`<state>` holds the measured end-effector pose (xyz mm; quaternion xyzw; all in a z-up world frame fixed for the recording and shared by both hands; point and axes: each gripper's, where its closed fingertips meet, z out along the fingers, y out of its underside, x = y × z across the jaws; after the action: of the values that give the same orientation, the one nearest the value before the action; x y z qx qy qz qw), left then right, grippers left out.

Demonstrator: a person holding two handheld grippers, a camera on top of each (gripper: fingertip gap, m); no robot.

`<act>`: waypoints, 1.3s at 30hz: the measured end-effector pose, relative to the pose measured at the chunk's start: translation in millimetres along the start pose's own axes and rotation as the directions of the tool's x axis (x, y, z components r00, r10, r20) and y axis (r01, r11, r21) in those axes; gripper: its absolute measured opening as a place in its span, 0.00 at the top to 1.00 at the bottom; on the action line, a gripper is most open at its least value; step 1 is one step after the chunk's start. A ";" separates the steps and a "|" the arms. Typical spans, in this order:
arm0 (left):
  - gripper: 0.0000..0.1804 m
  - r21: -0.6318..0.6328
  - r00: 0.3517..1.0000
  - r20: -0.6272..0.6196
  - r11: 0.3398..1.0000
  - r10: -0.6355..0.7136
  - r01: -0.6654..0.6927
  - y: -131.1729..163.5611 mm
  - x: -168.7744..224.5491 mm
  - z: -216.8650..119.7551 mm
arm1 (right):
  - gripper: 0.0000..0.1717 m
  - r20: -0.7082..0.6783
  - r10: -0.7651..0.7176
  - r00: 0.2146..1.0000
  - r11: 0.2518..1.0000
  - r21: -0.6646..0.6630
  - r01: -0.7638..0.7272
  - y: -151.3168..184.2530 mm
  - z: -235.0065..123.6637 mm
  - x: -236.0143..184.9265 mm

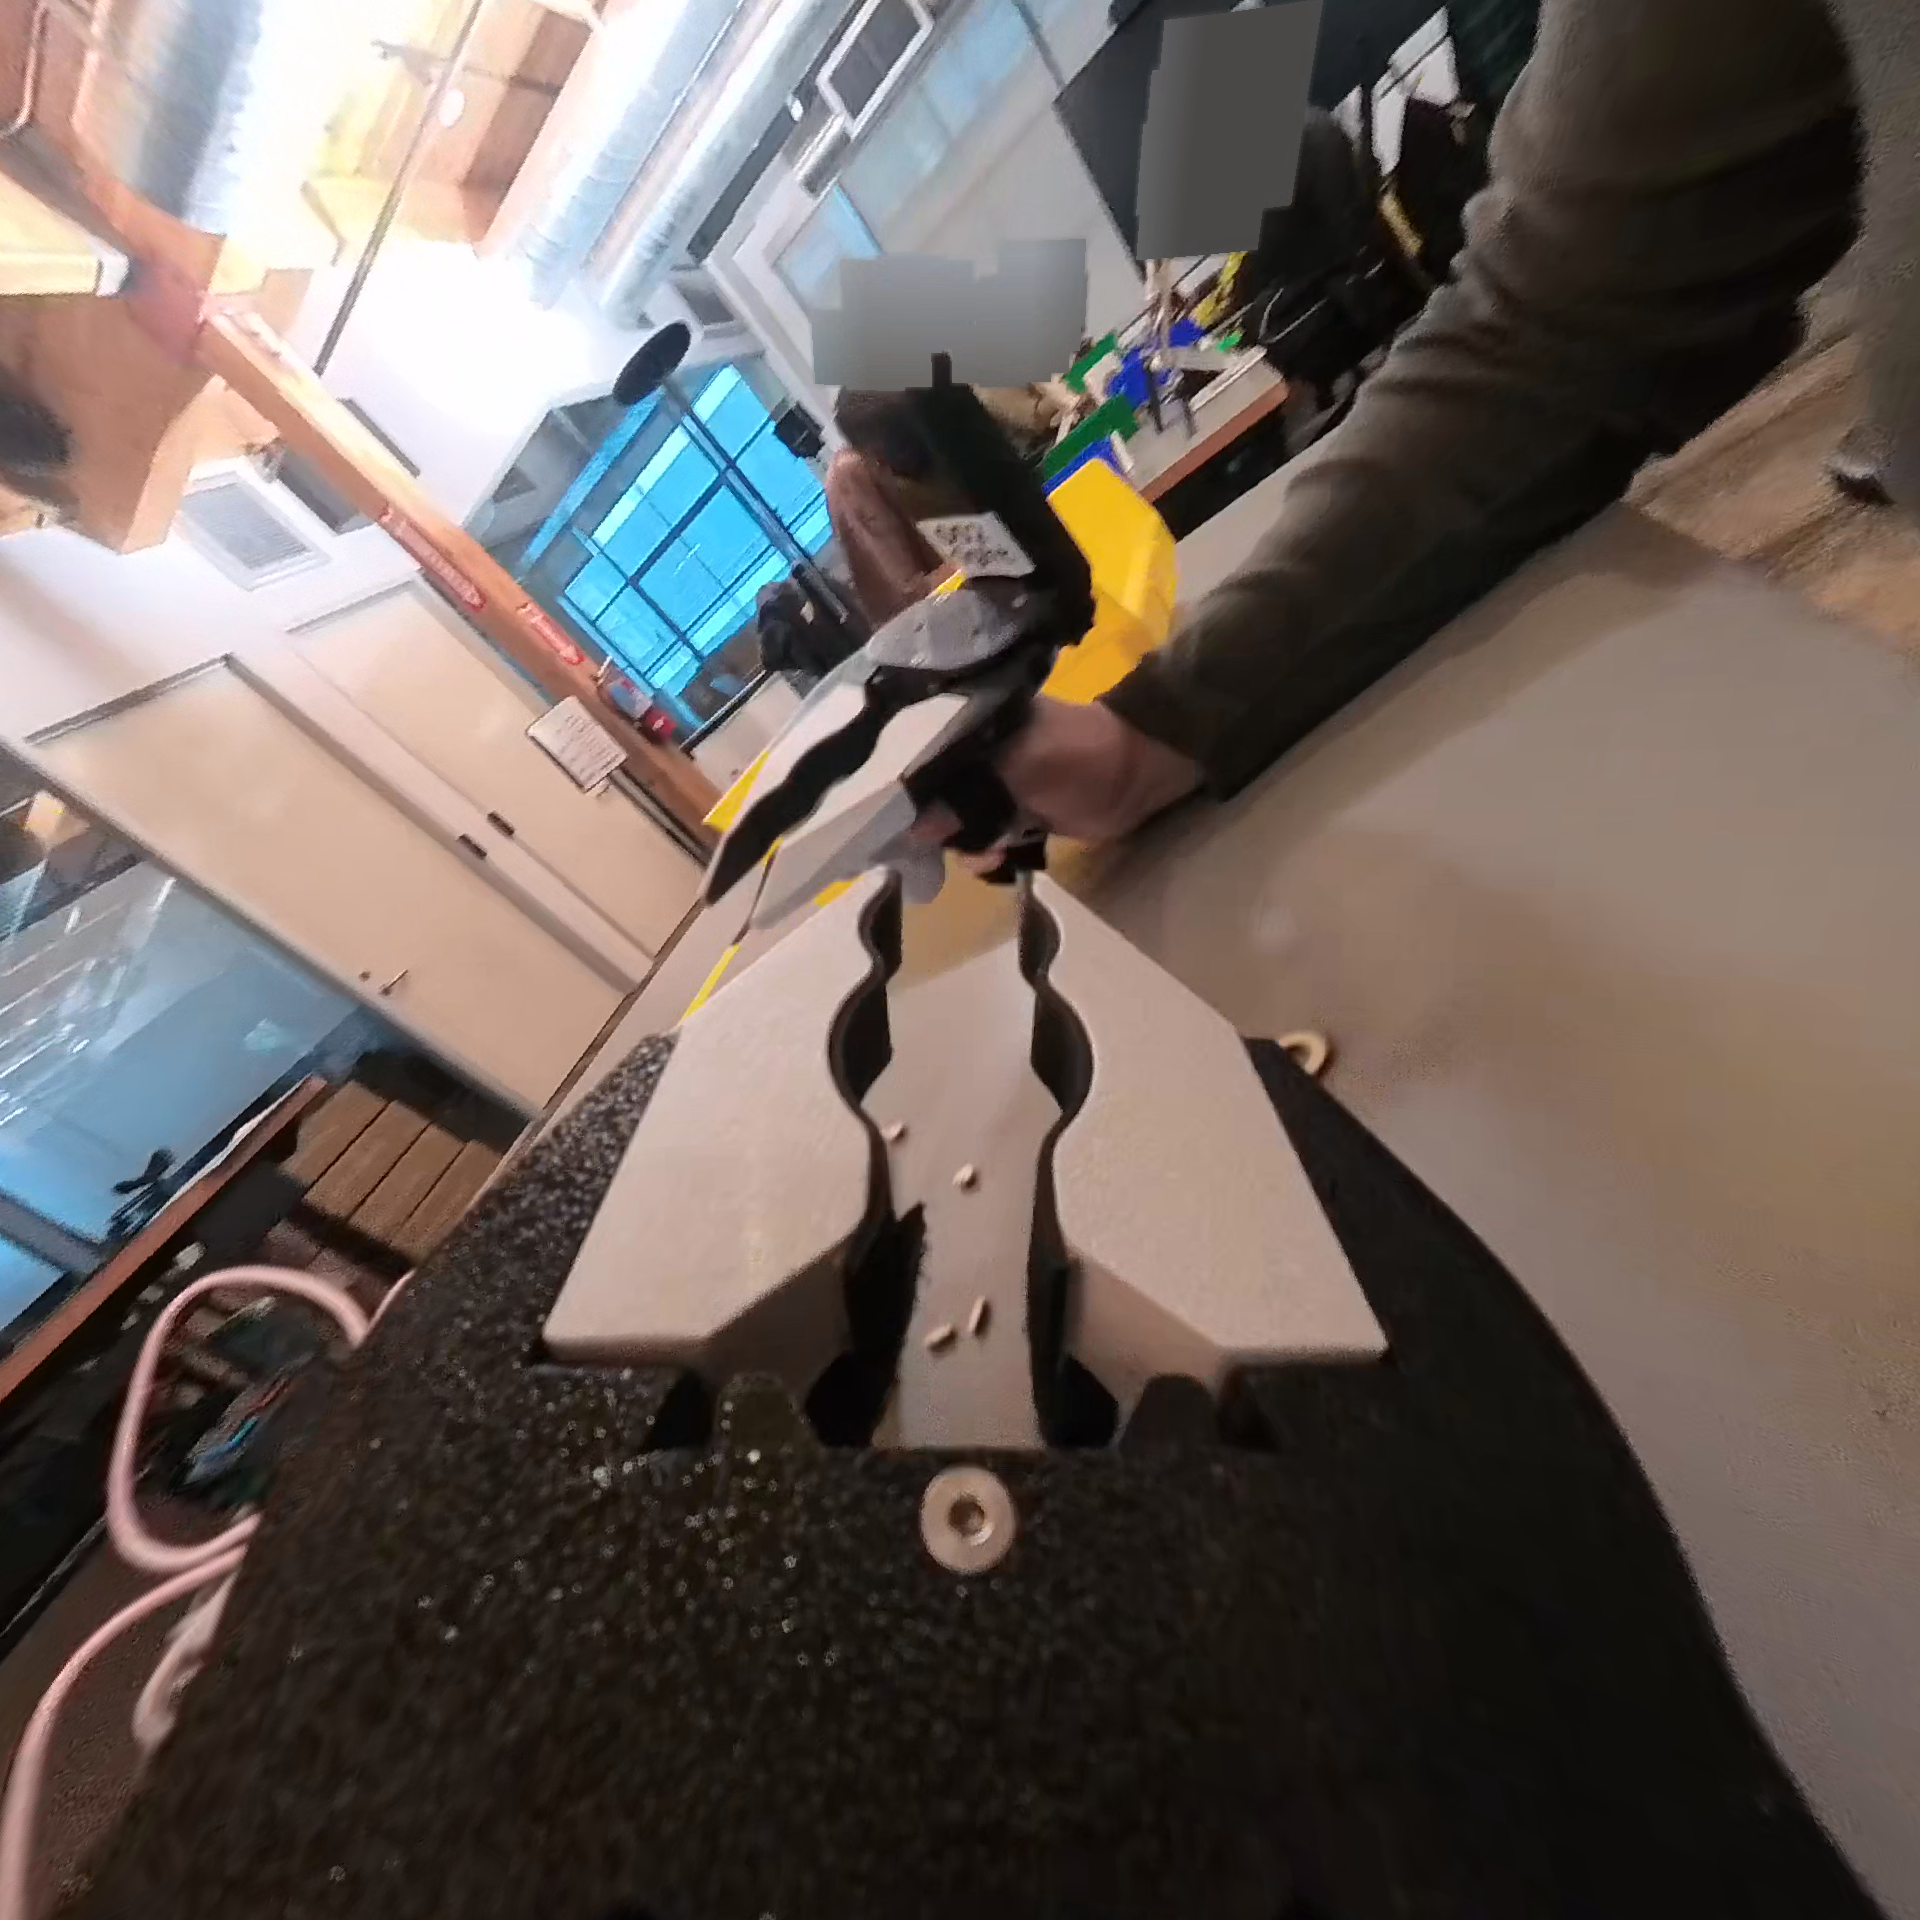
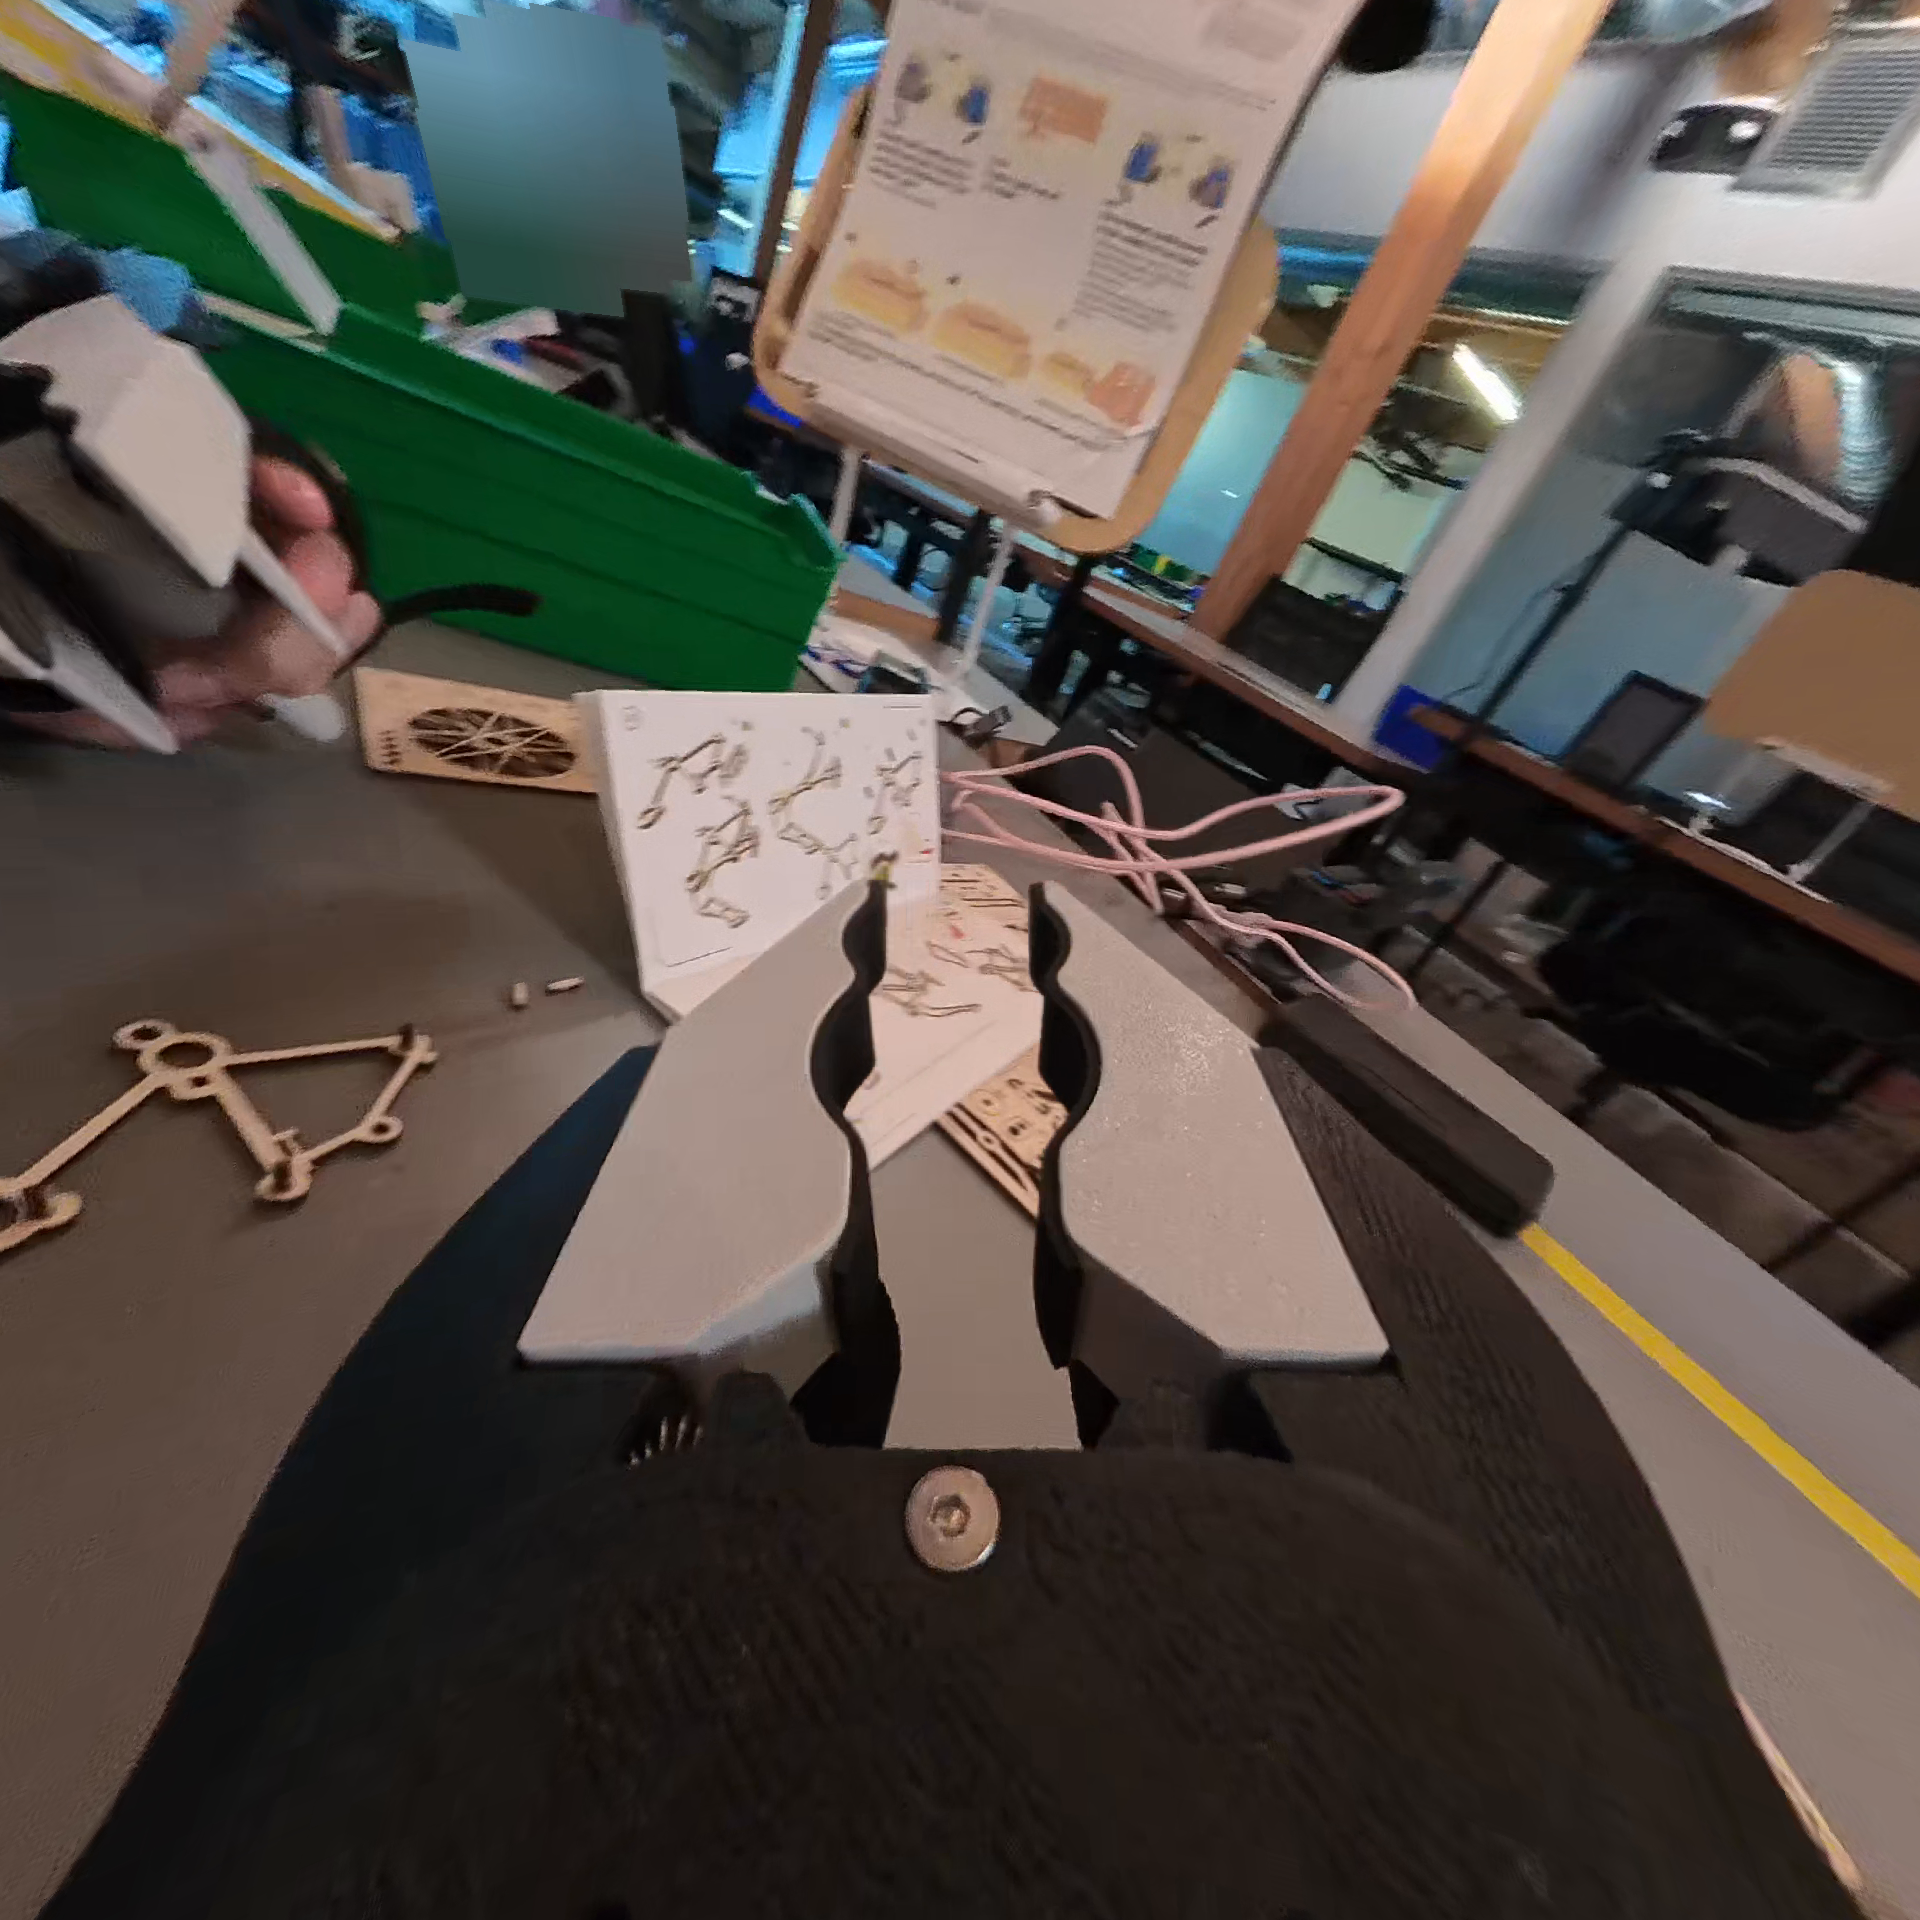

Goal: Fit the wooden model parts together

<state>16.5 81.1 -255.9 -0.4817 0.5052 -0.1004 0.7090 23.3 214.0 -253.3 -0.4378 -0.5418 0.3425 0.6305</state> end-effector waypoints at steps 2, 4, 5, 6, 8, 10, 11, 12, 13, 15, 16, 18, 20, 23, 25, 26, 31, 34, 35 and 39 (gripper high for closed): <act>0.89 0.026 0.999 -0.044 1.000 -0.005 0.006 -5.7 9.3 10.9 | 0.85 0.045 -0.047 0.998 0.999 -0.006 0.047 -0.8 2.2 -12.1; 0.90 0.047 0.997 -0.082 0.999 0.004 0.000 -10.5 18.0 20.0 | 0.85 0.068 -0.097 0.993 0.995 -0.021 0.099 0.5 3.7 -20.2; 0.90 0.055 0.995 -0.099 0.999 0.007 -0.001 -12.8 22.1 23.0 | 0.85 0.079 -0.108 0.991 0.993 -0.027 0.111 1.3 4.2 -23.4; 0.90 0.059 0.994 -0.109 0.998 0.012 -0.005 -14.5 25.2 24.6 | 0.85 0.093 -0.109 0.990 0.993 -0.026 0.112 1.1 4.5 -26.4; 0.91 0.063 0.994 -0.098 0.997 0.039 -0.033 -16.3 25.8 22.9 | 0.85 0.109 -0.095 0.990 0.995 -0.022 0.097 0.3 4.6 -29.3; 0.91 0.066 0.999 -0.035 0.997 0.040 -0.037 -17.0 13.7 16.8 | 0.85 0.121 -0.078 0.990 0.997 -0.018 0.081 -0.2 3.9 -30.5; 0.91 0.063 1.000 0.007 0.998 0.007 -0.008 -15.7 2.8 11.8 | 0.85 0.133 -0.065 0.989 0.998 -0.013 0.068 -0.9 3.4 -32.0; 0.91 0.065 0.998 0.043 0.997 -0.050 0.047 -13.5 -8.8 5.4 | 0.85 0.143 -0.053 0.988 0.999 -0.006 0.054 -2.0 3.1 -33.4; 0.91 0.068 0.991 0.065 0.991 -0.121 0.116 -9.9 -19.0 -1.5 | 0.85 0.157 -0.041 0.987 0.999 0.000 0.041 -3.1 3.1 -35.6; 0.91 0.064 0.964 0.100 0.968 -0.247 0.242 0.6 -36.3 -13.6 | 0.84 0.184 -0.021 0.983 1.000 0.003 0.021 -3.8 4.3 -39.9; 0.90 0.060 0.952 0.112 0.958 -0.284 0.279 5.8 -42.5 -17.7 | 0.84 0.194 -0.018 0.981 1.000 -0.002 0.018 -3.2 5.3 -41.6; 0.89 0.023 0.940 0.115 0.947 -0.321 0.320 17.1 -47.6 -20.7 | 0.84 0.216 -0.015 0.976 1.000 -0.010 0.018 -1.6 6.5 -45.4; 0.89 -0.038 0.943 0.067 0.944 -0.326 0.329 26.8 -39.7 -17.5 | 0.84 0.237 -0.012 0.972 1.000 -0.014 0.016 -0.8 7.3 -48.5; 0.89 -0.166 0.954 -0.011 0.941 -0.301 0.295 42.4 -21.7 -11.9 | 0.84 0.237 0.001 0.971 1.000 -0.021 0.004 0.4 8.2 -47.2; 0.91 -0.191 0.966 -0.036 0.951 -0.255 0.244 43.7 -14.7 -10.6 | 0.85 0.191 0.016 0.981 0.999 -0.032 -0.010 2.3 8.3 -37.8; 0.92 -0.195 0.971 -0.046 0.955 -0.237 0.223 43.3 -12.0 -10.2 | 0.86 0.146 0.028 0.989 0.999 -0.049 -0.021 5.4 8.5 -28.9; 0.93 -0.184 0.979 -0.070 0.967 -0.190 0.174 39.9 -6.4 -9.3 | 0.86 -0.002 0.092 0.996 0.975 -0.205 -0.090 33.9 8.5 4.2; 0.95 -0.162 0.984 -0.061 0.975 -0.166 0.154 37.1 -8.7 -10.9 | 0.87 0.011 0.009 1.000 0.944 -0.331 -0.005 53.4 10.9 0.2; 0.95 -0.156 0.985 -0.049 0.975 -0.168 0.158 36.7 -11.3 -11.7 | 0.88 0.042 -0.006 0.999 0.933 -0.360 0.020 57.6 12.0 -6.1; 0.96 -0.116 0.977 0.045 0.971 -0.206 0.210 35.5 -30.5 -17.8 | 0.93 0.237 0.000 0.971 0.926 -0.368 0.090 56.7 13.2 -45.0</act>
<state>-24.5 108.3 -265.3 -0.5754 0.4454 -0.1357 0.6724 4.7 197.3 -322.5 -0.4945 -0.6774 0.2665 0.4749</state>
